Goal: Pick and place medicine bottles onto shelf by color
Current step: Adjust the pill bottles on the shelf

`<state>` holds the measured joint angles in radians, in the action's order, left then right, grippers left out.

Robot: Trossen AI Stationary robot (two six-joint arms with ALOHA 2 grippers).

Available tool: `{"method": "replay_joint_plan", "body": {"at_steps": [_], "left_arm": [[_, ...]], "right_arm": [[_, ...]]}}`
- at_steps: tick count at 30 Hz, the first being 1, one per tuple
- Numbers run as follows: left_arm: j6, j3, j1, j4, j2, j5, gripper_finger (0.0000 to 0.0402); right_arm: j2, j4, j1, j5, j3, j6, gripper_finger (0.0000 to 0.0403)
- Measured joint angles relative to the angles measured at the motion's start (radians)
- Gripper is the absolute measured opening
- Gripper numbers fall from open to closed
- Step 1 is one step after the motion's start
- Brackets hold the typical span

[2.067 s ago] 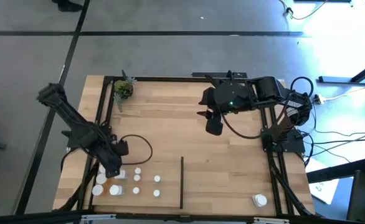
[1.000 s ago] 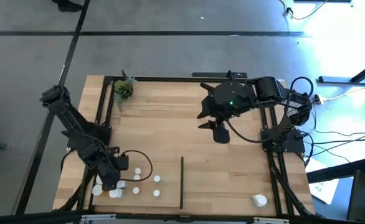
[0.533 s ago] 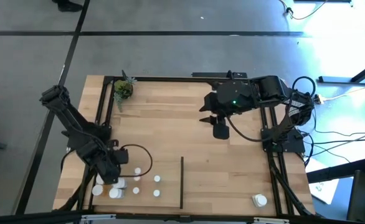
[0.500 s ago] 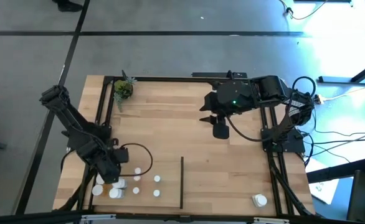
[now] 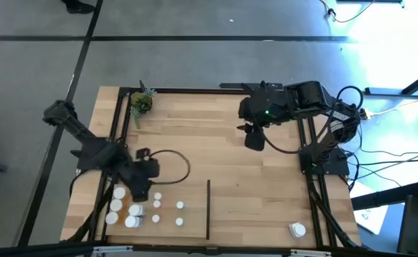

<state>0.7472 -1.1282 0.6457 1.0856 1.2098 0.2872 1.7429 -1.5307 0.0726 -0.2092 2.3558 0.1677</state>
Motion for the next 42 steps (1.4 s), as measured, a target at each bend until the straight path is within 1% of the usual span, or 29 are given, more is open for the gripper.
{"method": "replay_joint_plan", "body": {"at_steps": [3,6,9,11,15,20,26,32,42], "left_arm": [[-0.137,0.0,-0.087,-0.107,0.01,-0.053,0.014],[-0.242,0.0,-0.165,-0.183,0.008,-0.085,0.014],[-0.314,-0.001,-0.231,-0.247,0.035,-0.116,0.014],[-0.343,-0.001,-0.255,-0.264,0.062,-0.138,0.014],[-0.372,0.0,-0.263,-0.274,0.142,-0.158,0.014],[-0.416,-0.001,-0.264,-0.304,0.249,-0.243,0.014],[-0.418,0.0,-0.264,-0.339,0.34,-0.259,0.014],[-0.418,0.0,-0.263,-0.405,0.4,-0.351,0.014],[-0.418,0.0,-0.259,-0.408,0.417,-0.356,0.014]], "right_arm": [[0.0,0.002,-0.012,0.0,0.0,-0.012,0.0171],[0.0,0.01,-0.016,0.0,0.0,-0.011,0.0171],[0.0,0.013,-0.015,0.001,0.0,-0.015,0.0171],[0.0,0.013,-0.015,0.001,0.0,-0.016,0.0171],[0.0,0.013,-0.015,0.001,0.0,-0.016,0.0171],[0.0,0.013,-0.015,0.009,0.0,-0.016,0.0171],[0.0,0.015,-0.014,0.023,0.0,-0.021,0.0171],[0.0,0.016,-0.014,0.023,0.0,-0.046,0.0171],[0.0,0.015,-0.014,0.027,0.0,-0.072,0.0171]]}}
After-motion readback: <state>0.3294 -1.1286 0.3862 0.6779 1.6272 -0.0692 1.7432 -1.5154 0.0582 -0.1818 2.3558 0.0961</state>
